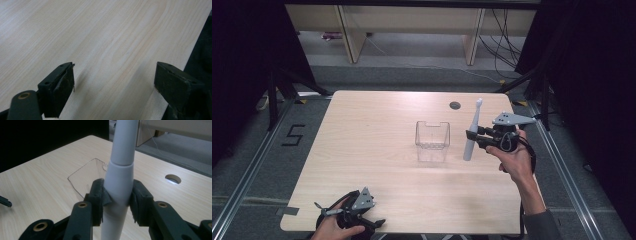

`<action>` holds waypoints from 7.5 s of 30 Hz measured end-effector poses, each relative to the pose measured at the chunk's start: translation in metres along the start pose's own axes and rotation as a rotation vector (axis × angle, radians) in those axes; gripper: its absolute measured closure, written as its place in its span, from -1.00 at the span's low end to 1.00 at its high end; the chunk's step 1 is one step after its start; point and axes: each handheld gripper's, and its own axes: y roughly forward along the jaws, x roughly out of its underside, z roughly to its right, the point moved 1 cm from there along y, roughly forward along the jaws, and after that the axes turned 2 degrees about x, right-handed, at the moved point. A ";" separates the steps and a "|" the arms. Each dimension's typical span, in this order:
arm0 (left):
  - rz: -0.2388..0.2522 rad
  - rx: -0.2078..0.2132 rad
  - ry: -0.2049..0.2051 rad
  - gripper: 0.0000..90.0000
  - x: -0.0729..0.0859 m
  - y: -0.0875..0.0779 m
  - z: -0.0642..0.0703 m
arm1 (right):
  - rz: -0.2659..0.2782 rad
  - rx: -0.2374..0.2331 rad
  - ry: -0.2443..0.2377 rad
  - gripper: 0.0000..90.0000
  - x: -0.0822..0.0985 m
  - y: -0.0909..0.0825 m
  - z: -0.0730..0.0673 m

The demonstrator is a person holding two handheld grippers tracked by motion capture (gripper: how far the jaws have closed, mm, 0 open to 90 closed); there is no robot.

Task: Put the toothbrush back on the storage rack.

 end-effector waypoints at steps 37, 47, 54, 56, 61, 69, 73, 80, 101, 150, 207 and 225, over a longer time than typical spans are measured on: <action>-0.005 0.002 0.007 -0.65 0.000 0.000 0.000 | 0.073 -0.019 -0.029 0.46 -0.039 -0.004 -0.005; -0.002 0.007 0.004 -0.65 0.000 0.000 0.000 | 0.082 -0.056 -0.015 0.46 -0.049 0.004 -0.011; -0.003 0.003 0.007 -0.65 0.000 0.000 0.000 | 0.089 -0.062 -0.031 0.46 -0.058 0.012 -0.017; -0.009 0.009 0.008 -0.65 0.000 0.000 -0.001 | 0.090 -0.073 -0.037 0.46 -0.059 0.014 -0.017; -0.012 0.010 0.010 -0.65 0.000 -0.001 -0.001 | 0.071 -0.082 -0.028 0.46 -0.065 0.020 -0.022; -0.002 0.007 -0.008 -0.65 0.000 0.000 0.001 | 0.073 -0.088 -0.045 0.46 -0.069 0.037 -0.023; -0.003 0.006 0.007 -0.65 0.000 -0.001 0.001 | 0.070 -0.093 -0.047 0.46 -0.069 0.044 -0.024; -0.002 0.004 0.014 -0.65 0.000 -0.002 0.000 | 0.044 -0.096 -0.042 0.46 -0.066 0.059 -0.025; -0.003 0.007 0.016 -0.65 0.000 -0.002 0.000 | 0.026 -0.090 -0.021 0.46 -0.053 0.085 -0.016; -0.007 0.011 0.010 -0.65 0.000 -0.002 0.000 | -0.208 -0.045 -0.082 0.46 -0.010 0.138 -0.018; 0.008 0.009 0.008 -0.65 0.000 -0.003 0.001 | -0.353 -0.018 -0.113 0.45 -0.015 0.174 -0.032; 0.000 0.012 0.012 -0.65 0.000 -0.003 0.000 | -0.369 -0.013 -0.092 0.37 -0.016 0.177 -0.035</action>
